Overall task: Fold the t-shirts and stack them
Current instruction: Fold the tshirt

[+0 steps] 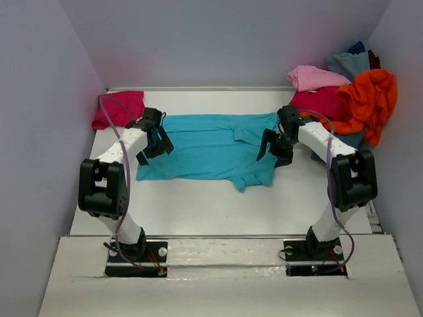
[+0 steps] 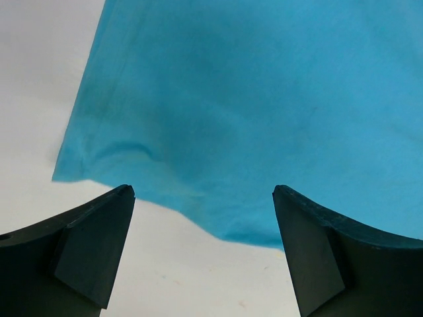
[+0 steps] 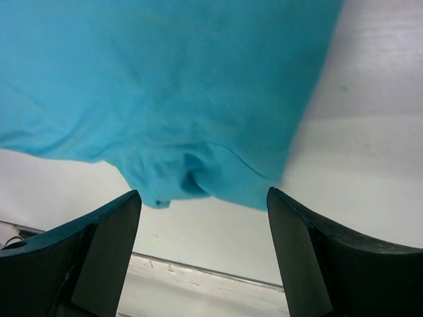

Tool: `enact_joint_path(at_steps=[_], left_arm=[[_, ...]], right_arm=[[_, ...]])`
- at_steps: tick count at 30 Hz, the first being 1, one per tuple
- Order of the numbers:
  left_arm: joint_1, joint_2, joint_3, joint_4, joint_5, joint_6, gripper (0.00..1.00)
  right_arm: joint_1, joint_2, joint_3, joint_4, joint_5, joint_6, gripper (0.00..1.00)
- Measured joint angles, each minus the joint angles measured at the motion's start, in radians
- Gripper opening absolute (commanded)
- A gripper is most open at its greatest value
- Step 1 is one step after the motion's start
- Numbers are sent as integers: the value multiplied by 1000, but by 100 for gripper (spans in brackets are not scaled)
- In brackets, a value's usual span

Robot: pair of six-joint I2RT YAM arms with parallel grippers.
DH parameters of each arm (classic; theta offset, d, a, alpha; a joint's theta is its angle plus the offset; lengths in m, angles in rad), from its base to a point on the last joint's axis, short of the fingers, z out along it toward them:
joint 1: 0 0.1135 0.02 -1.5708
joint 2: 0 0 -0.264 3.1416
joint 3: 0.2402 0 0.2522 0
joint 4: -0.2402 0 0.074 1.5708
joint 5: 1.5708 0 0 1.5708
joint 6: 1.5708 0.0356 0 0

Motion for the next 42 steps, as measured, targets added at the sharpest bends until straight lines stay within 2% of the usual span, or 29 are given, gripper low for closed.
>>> enact_joint_path(at_steps=[2, 10, 22, 27, 36, 38, 41, 42], left_arm=[[0, -30, -55, -2, 9, -7, 98], [-2, -88, -142, 25, 34, -15, 98], [-2, -88, -142, 50, 50, -15, 98], [-2, -88, -142, 61, 61, -14, 98], [-2, -88, -142, 68, 66, -10, 98], [-2, -87, -142, 69, 69, -10, 98], [-2, -86, -142, 69, 72, -10, 98], [-2, -85, -142, 70, 74, -9, 98]], right_arm=[[-8, -80, -75, 4, 16, -2, 81], [-15, -264, -168, -5, 15, 0, 80], [-12, -290, -436, 24, -26, 31, 77], [-12, -306, -449, 82, -48, 52, 68], [-11, -246, -466, 196, -71, 83, 64], [-9, -222, -470, 216, -75, 87, 61], [-5, -205, -483, 242, -80, 93, 45], [-5, -200, -485, 248, -82, 98, 37]])
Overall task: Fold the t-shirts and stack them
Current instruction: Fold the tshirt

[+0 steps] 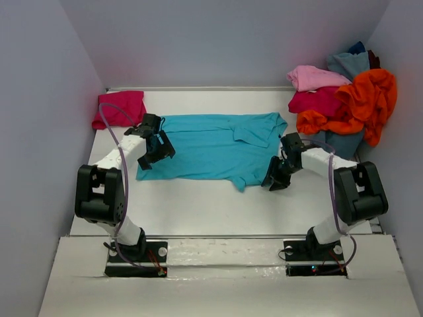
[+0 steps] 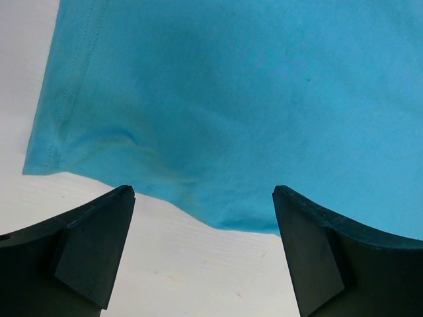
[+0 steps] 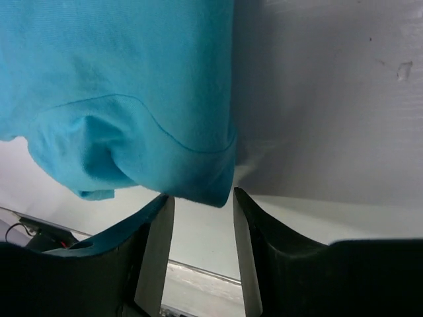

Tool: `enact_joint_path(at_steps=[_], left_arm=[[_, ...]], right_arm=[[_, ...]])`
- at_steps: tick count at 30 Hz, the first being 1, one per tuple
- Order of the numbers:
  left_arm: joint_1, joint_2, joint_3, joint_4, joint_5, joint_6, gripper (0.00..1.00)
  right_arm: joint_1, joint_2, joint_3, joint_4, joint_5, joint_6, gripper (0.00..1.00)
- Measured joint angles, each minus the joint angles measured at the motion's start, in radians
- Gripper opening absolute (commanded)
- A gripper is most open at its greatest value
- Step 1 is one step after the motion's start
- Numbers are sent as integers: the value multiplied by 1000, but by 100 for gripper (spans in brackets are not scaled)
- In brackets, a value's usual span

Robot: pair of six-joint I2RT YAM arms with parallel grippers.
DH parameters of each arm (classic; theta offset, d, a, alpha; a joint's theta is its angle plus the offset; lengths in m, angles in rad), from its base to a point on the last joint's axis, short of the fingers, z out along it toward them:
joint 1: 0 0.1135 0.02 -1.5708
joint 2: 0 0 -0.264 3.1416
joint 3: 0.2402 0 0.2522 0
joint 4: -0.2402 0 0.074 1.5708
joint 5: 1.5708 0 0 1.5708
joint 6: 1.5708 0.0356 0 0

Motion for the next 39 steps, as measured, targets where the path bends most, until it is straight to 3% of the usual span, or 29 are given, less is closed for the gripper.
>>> enact_joint_path(at_steps=[2, 8, 12, 29, 34, 39], left_arm=[[0, 4, 0, 0, 3, 1, 98], [0, 19, 1, 0, 6, 2, 98], [0, 24, 3, 0, 6, 3, 98], [0, 85, 25, 7, 7, 8, 97], [-5, 102, 49, 10, 9, 10, 97], [-9, 109, 55, 14, 10, 17, 97]], right_arm=[[0, 18, -2, 18, -5, 3, 36], [6, 37, -1, 33, -12, 15, 13], [6, 37, 19, 18, 1, 14, 7], [6, -43, 283, -145, 100, -37, 7], [6, 11, 316, -150, 105, -47, 13], [6, 117, 316, -139, 105, -50, 7]])
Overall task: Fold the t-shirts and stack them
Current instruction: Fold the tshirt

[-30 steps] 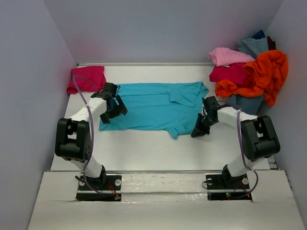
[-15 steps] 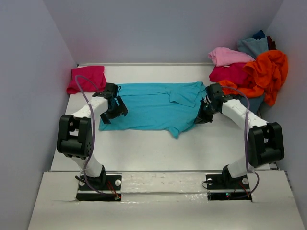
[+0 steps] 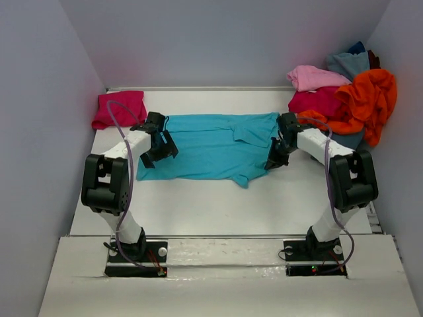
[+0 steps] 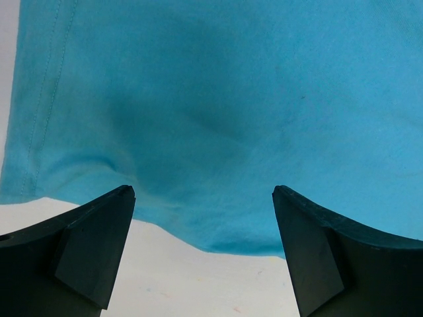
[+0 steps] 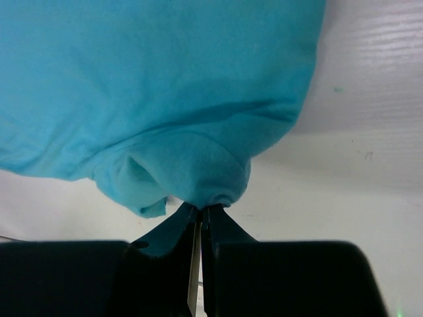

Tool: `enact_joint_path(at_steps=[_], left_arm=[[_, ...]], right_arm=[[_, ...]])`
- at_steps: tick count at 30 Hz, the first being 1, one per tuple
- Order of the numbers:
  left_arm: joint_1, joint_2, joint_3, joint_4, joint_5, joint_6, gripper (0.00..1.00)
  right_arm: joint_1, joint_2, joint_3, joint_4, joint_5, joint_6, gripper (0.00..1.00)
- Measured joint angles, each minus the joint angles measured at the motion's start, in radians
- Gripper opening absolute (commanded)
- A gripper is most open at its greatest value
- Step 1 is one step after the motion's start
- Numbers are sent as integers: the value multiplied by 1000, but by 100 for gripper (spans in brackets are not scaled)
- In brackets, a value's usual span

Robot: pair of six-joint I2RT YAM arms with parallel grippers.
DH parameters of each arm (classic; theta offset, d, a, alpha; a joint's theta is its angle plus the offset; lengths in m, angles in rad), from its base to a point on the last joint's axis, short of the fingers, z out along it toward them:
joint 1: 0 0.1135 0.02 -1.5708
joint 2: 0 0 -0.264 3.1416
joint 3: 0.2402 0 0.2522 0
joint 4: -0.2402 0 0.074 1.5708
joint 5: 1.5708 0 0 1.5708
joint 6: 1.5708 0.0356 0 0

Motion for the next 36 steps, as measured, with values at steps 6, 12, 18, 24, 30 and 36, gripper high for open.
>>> enact_joint_path(at_steps=[6, 12, 18, 24, 30, 36], left_arm=[[-2, 19, 0, 2, 3, 3, 97], [-2, 21, 3, 1, 3, 8, 97], [-3, 21, 5, 2, 3, 11, 97], [-3, 21, 5, 4, 5, 11, 97], [-3, 24, 6, 5, 5, 14, 97], [-3, 41, 6, 5, 6, 15, 97]], right_arm=[[0, 159, 57, 14, 16, -4, 8], [0, 230, 134, 17, 38, -13, 54], [20, 162, 132, 12, 74, -27, 78], [31, 5, 51, 8, 79, -26, 68], [48, -84, -42, -1, 79, -17, 39], [61, -81, -93, 8, 70, -12, 33]])
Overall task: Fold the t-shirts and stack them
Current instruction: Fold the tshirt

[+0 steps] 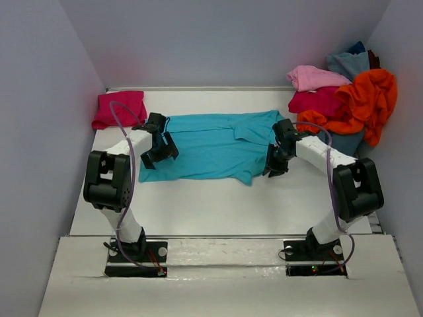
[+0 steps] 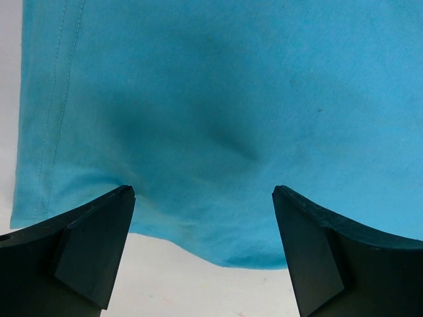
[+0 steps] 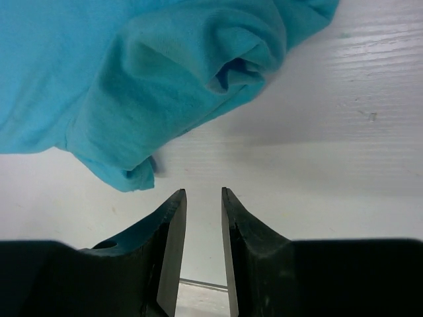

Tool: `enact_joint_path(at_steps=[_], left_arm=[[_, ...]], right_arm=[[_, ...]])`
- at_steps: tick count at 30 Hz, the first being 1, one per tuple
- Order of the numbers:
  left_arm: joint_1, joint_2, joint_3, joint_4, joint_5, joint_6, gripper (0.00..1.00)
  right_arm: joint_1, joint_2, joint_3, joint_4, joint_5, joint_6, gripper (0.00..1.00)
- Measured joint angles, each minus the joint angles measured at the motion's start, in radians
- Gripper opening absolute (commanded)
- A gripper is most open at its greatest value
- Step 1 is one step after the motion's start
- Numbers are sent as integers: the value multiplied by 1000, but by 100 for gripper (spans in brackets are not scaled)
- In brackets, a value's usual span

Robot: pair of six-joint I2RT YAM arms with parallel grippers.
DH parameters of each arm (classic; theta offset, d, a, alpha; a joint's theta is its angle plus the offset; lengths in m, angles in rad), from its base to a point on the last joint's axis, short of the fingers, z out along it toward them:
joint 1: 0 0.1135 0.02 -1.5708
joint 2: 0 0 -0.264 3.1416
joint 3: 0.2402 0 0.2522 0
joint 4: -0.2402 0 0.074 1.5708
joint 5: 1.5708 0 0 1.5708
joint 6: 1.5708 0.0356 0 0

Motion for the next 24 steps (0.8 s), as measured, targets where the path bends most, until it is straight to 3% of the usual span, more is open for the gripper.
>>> enact_joint_path(at_steps=[10, 24], left_arm=[[0, 2, 1, 0, 0, 5, 97], [0, 8, 15, 0, 1, 14, 97]], right_arm=[[90, 159, -3, 85, -9, 10, 28], [156, 177, 37, 103, 112, 17, 29]])
